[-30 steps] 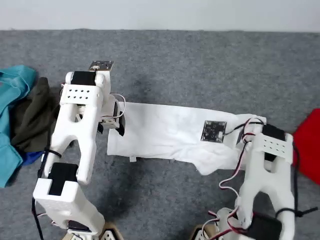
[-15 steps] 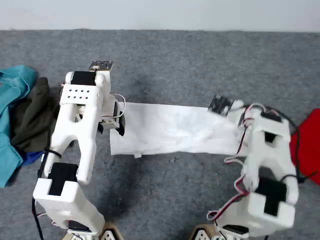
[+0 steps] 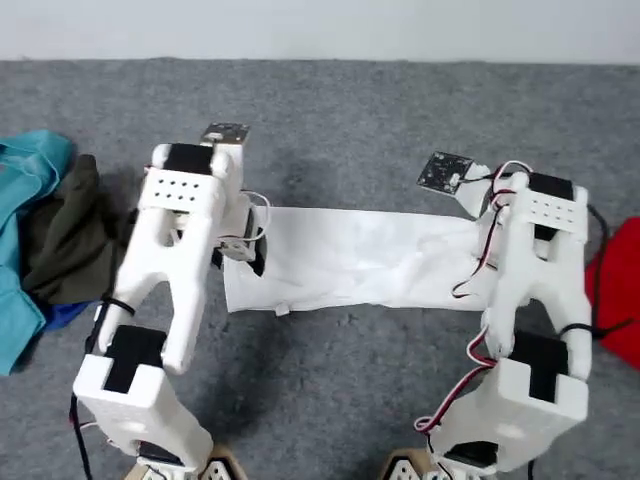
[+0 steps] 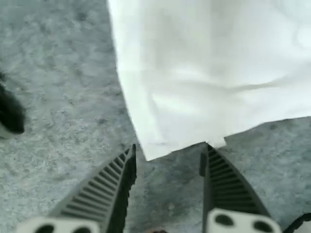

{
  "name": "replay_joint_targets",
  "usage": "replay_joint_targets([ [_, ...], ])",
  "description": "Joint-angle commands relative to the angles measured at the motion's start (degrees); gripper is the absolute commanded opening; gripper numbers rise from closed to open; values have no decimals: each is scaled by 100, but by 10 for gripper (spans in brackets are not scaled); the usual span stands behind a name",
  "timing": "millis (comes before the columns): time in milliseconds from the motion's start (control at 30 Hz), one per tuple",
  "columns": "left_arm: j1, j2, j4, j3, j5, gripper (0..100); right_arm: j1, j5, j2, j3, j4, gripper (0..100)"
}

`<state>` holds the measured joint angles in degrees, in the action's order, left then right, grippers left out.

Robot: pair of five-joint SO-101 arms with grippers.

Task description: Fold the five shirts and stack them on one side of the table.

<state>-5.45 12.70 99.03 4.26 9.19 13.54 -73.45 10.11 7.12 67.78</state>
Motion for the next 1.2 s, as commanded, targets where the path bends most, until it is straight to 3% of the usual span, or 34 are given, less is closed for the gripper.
replay_joint_targets([
  [0,-229,-273,167,22,53,202,-40,62,-13,-387,-303,121],
  [133,-193,-273,149,22,88,202,-13,519,-31,-563,-989,122],
  [233,-18,-273,62,22,756,209,154,1090,-92,-914,-1051,123],
  [367,404,-264,-18,22,1547,266,391,2312,-127,-1600,-374,123],
  [467,475,-158,-26,22,1556,276,374,2699,-171,-1952,382,123],
  [900,396,2804,105,1007,765,268,637,3042,-180,-3657,2510,123],
  [1000,193,3191,158,1604,440,185,822,3042,-136,-3807,2818,123],
  [1100,-79,3411,158,2026,-123,22,1121,3059,-110,-3771,2914,122],
  [1167,-264,3473,158,2193,-422,19,1376,3051,-48,-3701,2914,122],
])
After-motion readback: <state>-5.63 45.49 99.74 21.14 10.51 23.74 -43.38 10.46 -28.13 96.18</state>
